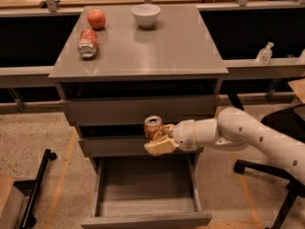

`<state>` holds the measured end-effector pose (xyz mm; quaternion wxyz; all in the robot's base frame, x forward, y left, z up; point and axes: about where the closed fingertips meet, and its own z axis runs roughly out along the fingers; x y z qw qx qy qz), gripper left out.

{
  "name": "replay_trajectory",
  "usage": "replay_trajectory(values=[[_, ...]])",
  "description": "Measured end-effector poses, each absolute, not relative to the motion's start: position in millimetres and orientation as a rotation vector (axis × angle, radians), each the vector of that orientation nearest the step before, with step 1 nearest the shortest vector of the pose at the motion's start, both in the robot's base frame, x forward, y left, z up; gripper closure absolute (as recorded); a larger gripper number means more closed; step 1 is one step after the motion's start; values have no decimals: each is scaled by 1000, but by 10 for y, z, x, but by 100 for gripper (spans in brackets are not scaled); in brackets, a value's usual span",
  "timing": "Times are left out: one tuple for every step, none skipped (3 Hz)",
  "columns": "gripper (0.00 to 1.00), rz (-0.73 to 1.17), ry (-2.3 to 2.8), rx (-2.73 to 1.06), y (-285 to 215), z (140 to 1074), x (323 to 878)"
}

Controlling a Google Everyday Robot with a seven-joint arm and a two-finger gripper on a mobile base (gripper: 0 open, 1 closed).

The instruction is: Place orange can into bottom drawer

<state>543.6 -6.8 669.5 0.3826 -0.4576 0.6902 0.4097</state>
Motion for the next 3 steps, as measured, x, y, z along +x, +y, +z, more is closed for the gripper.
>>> replay_trajectory(values=[[100,1059,1770,-1152,-57,6598,5428],[100,1022,1790,-1179,-31,6596,5419],[100,1065,1778,-1188,75,6356,5374]])
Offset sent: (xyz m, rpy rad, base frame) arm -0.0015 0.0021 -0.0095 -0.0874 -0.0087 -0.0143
